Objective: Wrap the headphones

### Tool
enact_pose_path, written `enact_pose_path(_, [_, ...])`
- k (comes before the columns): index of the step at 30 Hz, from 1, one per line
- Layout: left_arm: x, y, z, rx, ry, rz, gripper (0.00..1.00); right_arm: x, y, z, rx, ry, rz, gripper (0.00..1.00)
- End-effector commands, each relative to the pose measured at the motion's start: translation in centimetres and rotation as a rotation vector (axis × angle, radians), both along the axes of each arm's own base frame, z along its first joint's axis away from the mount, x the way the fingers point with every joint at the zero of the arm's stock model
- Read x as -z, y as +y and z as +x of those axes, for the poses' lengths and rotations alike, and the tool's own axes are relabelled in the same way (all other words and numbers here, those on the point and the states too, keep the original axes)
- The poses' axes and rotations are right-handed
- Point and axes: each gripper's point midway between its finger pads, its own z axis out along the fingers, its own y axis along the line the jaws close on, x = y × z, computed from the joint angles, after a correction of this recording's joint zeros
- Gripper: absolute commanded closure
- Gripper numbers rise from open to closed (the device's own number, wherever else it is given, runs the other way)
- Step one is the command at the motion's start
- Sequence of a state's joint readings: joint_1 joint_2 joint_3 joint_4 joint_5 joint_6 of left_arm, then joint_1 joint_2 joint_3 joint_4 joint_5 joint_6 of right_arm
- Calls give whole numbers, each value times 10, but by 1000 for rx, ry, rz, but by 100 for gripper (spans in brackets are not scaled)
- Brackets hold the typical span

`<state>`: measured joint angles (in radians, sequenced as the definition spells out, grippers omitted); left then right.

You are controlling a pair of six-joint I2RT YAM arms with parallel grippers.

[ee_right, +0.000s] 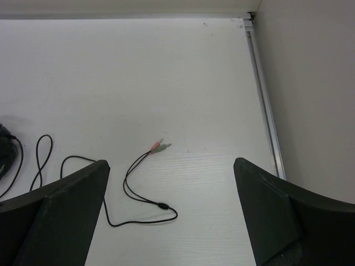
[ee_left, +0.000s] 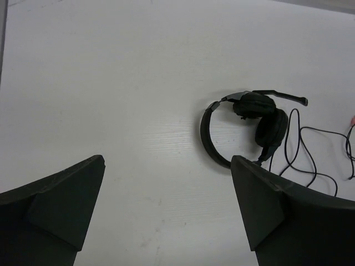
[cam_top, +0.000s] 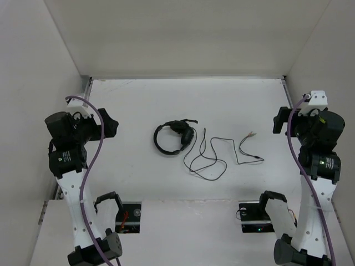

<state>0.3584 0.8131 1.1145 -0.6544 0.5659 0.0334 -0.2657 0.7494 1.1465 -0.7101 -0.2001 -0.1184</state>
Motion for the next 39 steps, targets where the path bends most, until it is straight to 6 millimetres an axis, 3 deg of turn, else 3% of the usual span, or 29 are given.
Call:
enact_pose_path(1, [-6, -6, 5, -7, -40, -35, 0, -20, -4, 3, 36, -106, -26, 0])
enact_pose_path(7, [20, -29, 14, 45, 24, -155, 0, -21, -12, 12, 53, -206, -88, 0])
enact_pose_path(10, [22, -41, 21, 84, 16, -184, 0, -19, -10, 17, 44, -219, -76, 0])
enact_pose_path(15, [44, -70, 33, 184, 74, -202, 0, -8, 19, 34, -84, -247, -32, 0])
enact_pose_path(21, [110, -81, 37, 168, 239, -126, 2, 38, 63, 61, -228, -171, 0, 0])
enact_pose_path(28, [171, -93, 28, 171, 383, -32, 5, 74, 73, 81, -283, -119, 15, 0])
enact_pose_path(33, [196, -99, 29, 154, 443, 39, 10, 93, 86, 86, -329, -55, 35, 0])
enact_pose_path(39, [205, -109, 41, 107, 452, 87, 15, 114, 97, 83, -344, 42, 98, 0])
